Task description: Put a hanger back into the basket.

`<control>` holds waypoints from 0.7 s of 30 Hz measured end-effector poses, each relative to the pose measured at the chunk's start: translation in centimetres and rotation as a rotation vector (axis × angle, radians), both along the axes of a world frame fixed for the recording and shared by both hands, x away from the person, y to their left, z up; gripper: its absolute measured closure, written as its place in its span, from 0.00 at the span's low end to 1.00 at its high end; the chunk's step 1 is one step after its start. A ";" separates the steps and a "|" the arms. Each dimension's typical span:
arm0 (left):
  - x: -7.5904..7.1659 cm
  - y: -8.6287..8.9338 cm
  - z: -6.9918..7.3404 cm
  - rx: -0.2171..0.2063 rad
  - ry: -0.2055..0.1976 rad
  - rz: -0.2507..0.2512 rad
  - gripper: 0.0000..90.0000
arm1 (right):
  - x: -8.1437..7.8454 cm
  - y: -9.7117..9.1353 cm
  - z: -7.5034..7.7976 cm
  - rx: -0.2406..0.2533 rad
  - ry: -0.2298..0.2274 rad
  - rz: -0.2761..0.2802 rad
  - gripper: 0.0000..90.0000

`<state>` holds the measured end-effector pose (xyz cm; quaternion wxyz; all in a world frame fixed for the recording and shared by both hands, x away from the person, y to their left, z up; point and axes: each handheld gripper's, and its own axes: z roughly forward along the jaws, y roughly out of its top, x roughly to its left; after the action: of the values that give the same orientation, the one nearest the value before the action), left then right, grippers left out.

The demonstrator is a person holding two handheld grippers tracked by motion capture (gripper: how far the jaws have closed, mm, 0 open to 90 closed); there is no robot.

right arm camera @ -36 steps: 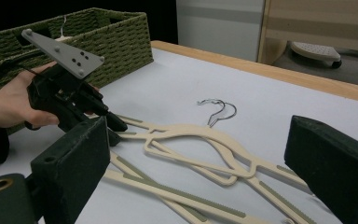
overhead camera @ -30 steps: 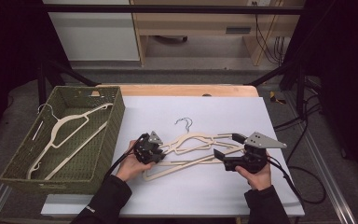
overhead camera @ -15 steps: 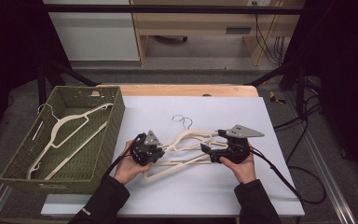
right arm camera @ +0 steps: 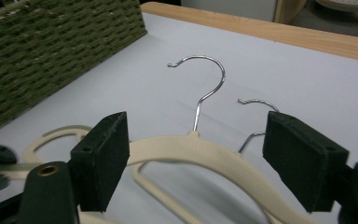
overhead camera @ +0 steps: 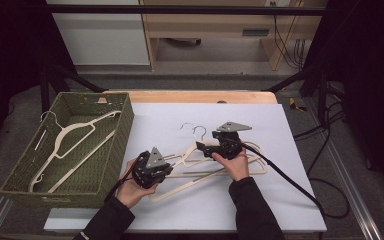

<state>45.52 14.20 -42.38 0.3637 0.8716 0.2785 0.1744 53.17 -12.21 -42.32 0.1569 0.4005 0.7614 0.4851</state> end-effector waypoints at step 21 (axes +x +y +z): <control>-1.5 -0.6 0.9 -0.015 -0.043 -0.023 0.88 | 3.2 2.2 -1.4 -0.046 0.120 -0.014 0.71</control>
<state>43.99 13.57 -41.48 0.3782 0.8681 0.2619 0.1866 56.40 -10.03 -43.73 0.1234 0.4303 0.7776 0.4416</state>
